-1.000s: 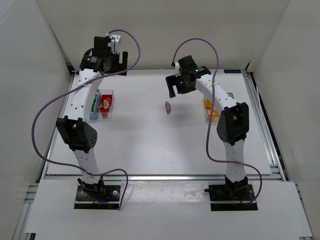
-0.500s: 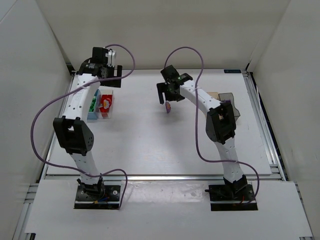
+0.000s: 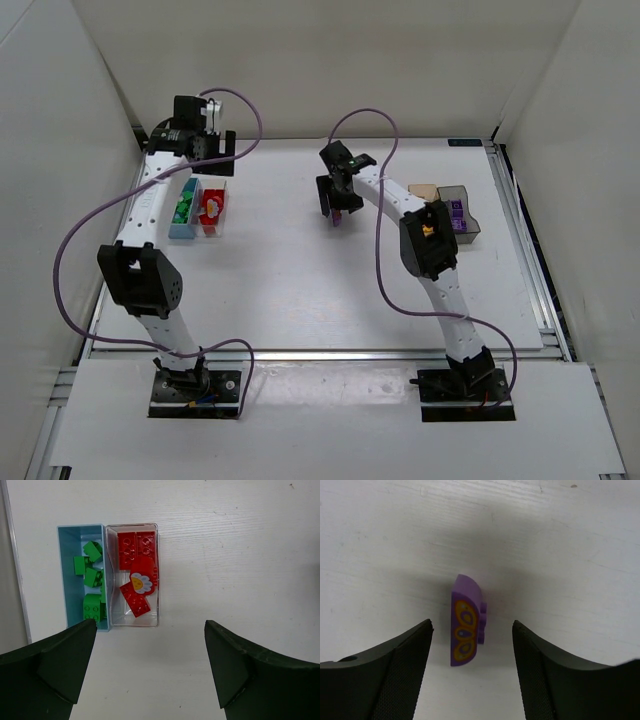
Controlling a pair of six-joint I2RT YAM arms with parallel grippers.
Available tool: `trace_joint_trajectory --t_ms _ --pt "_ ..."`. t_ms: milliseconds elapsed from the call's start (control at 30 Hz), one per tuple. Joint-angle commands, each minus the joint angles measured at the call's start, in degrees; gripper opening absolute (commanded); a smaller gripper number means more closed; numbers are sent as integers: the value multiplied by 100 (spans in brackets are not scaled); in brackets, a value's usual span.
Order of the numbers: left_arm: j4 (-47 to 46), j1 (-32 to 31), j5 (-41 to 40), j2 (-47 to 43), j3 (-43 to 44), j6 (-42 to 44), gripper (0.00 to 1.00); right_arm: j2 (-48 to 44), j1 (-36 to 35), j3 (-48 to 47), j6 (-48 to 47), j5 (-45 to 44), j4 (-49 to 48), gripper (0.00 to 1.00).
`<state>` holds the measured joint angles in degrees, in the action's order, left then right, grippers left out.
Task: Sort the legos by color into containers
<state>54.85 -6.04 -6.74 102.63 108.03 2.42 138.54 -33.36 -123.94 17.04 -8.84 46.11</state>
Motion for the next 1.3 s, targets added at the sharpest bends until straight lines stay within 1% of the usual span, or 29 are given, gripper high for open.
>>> trace_joint_trajectory --t_ms 0,133,167,200,267,300,367,400,500,533,567,600,667,700,733,800,833,900,933,967,1000,1033,1067,1100,1133,1167,1200,1233,1267 --pt "-45 33 -90 -349 -124 57 99 173 76 -350 19 154 -137 68" --pt "-53 59 -143 -358 -212 92 99 314 76 -421 -7 234 -137 54" --pt "-62 68 -143 -358 -212 84 99 323 58 -412 -7 260 -128 46" --pt "-62 77 -134 -358 -221 84 99 314 76 -386 -7 251 -120 42" --pt "-62 77 -108 -331 -212 57 99 279 67 -307 -7 216 -137 27" --pt "-62 77 -91 -305 -212 49 100 244 58 -254 -25 207 -137 15" --pt "-80 77 6 -279 -203 31 100 86 58 -131 -148 137 -172 3" --pt "-80 77 50 -270 -203 -13 99 -2 58 -96 -192 120 -172 0" --pt "-97 51 436 -226 -247 -135 99 -493 84 150 -560 84 -294 0" --pt "-97 33 550 -182 -273 -180 99 -686 85 394 -657 76 -382 0" --pt "-115 -10 856 -164 -326 -215 99 -888 102 527 -788 76 -488 0" --pt "-150 -37 972 -129 -352 -224 99 -1351 111 694 -1059 58 -689 0" --pt "-246 -168 1209 -59 -396 -215 99 -1854 216 1132 -1394 110 -892 0" --pt "-308 -204 1454 -24 -405 -215 99 -2309 251 1257 -1892 172 -954 0" --pt "-360 -239 1578 2 -405 -215 99 -2531 304 1380 -2019 190 -998 0" --pt "-475 -344 1789 160 -301 -215 100 -2927 593 1601 -2396 645 -938 0" --pt "-484 -362 1904 248 -230 -215 100 -3208 716 1618 -2764 725 -737 0" --pt "-449 -415 2089 511 -46 -215 99 -3394 1164 1418 -3222 1626 -237 0" --pt "-423 -441 2168 608 146 -354 99 -3578 1374 1390 -3537 1970 123 0" --pt "-414 -476 2221 687 227 -347 99 -3675 1620 1399 -3654 2331 274 0" --pt "-396 -503 2265 819 323 -286 99 -3746 2058 1442 -3733 2804 380 0" --pt "-396 -529 2265 864 498 -268 99 -3816 2271 1443 -4021 2983 529 0" --pt "-379 -573 2265 925 587 -268 99 -3817 2447 1417 -4172 3133 879 0" --pt "-344 -591 2256 1021 675 -120 99 -3817 2832 1434 -4304 3456 1056 0" --pt "-300 -600 2213 1074 850 -110 100 -3800 3027 1434 -4453 3677 1197 0" --pt "-291 -626 2212 1127 912 -110 99 -3721 3238 1425 -4690 3836 1521 0" --pt "-265 -626 2212 1154 965 -92 99 -3677 3570 1434 -4744 3933 1620 0" --pt "-256 -626 2195 1206 1027 -92 99 -3563 3713 1478 -4814 4230 1734 0" --pt "-238 -626 2186 1224 1036 -75 99 -3484 3836 1504 -4989 4337 1935 0"
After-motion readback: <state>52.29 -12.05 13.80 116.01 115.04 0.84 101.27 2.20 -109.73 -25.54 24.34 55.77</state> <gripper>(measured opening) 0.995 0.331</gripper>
